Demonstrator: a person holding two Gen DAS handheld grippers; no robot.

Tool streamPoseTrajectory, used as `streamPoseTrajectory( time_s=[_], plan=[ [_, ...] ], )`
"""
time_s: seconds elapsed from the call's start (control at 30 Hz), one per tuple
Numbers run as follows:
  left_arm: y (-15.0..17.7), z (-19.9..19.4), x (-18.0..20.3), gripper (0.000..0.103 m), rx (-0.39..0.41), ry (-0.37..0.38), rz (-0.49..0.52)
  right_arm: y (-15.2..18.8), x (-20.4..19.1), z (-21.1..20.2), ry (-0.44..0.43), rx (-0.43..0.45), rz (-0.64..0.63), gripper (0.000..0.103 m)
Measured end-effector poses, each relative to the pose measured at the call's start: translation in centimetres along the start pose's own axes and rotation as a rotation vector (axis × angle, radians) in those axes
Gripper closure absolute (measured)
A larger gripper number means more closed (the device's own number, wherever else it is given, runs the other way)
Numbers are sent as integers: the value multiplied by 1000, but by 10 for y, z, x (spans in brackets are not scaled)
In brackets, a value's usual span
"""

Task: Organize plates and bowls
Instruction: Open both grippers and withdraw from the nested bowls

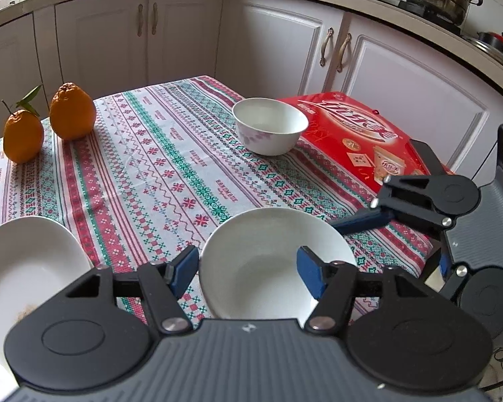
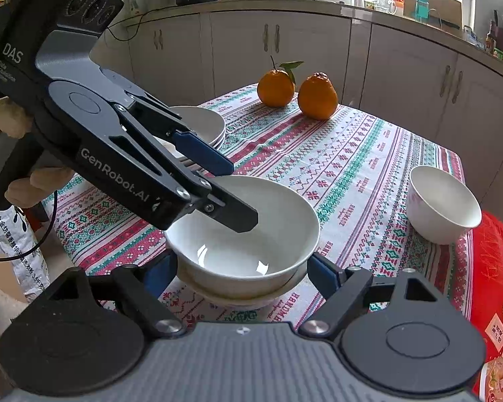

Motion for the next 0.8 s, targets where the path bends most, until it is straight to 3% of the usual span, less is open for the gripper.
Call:
streamPoseTrajectory(
  time_s=[0.13,0.27,0.8],
  plan=[
    [-1,-5,0,27,15,-11,9,-4,1,-7,-1,32,4,0],
    [-4,-9,0,24,26,-25,19,-5,3,-11,10,36,2,0],
    [-29,-15,21,23,56,-57,88,-1,22,-42,77,83,12,0]
  ],
)
Point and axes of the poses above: each gripper's, at about its wrist camera, not at the fingertips, and z roughly the way its jaws point, x to its right, y to its underside, the point moved 7 cm from there along z, roughly the way its jaws point, and after that the axes turned 4 degrees about -z, right-handed, at the moved point
